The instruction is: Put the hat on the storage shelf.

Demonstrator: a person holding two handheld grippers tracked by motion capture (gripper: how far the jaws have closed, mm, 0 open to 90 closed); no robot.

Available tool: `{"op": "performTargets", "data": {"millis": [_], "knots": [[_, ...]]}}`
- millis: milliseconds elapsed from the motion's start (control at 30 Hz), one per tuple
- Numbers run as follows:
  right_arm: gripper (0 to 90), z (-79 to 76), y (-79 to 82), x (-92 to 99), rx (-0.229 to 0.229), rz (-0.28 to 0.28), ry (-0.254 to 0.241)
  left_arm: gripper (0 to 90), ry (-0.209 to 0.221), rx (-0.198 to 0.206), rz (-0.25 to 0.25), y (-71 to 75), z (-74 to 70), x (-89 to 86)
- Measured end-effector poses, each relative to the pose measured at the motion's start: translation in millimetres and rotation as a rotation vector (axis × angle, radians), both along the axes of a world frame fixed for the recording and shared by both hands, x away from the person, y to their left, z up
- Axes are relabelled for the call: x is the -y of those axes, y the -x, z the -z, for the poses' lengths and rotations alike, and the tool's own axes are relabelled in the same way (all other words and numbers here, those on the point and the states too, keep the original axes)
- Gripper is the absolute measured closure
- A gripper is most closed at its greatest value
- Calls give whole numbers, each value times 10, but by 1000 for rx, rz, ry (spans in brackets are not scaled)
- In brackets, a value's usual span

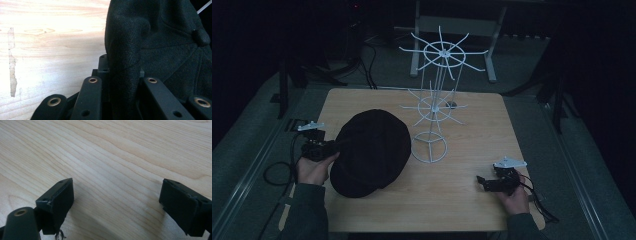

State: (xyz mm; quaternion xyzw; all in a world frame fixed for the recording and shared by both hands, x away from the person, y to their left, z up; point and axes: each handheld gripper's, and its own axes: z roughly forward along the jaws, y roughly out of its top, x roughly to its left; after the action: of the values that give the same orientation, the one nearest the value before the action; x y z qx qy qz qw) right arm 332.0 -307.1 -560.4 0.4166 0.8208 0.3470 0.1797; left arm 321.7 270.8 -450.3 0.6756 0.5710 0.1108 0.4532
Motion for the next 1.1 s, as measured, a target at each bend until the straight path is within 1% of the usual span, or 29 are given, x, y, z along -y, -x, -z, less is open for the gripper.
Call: {"op": "performTargets", "data": {"millis": [133,167,433,533,700,933,1100], "knots": [[123,0,0,0,0,0,0,784,5,12,3,2,-22,-16],[123,0,0,0,0,0,0,784,13,22,7,3,-38,-27],[123,0,0,0,0,0,0,783,35,46,10,1,-104,-62],[123,0,0,0,0,0,0,782,46,62,15,6,-147,-90],[123,0,0,0,0,0,0,782,49,77,27,2,-188,-103],[123,0,0,0,0,0,0,781,66,103,38,-4,-256,-128],[123,0,0,-1,0,1,-1,780,73,111,42,-8,-279,-148]]}}
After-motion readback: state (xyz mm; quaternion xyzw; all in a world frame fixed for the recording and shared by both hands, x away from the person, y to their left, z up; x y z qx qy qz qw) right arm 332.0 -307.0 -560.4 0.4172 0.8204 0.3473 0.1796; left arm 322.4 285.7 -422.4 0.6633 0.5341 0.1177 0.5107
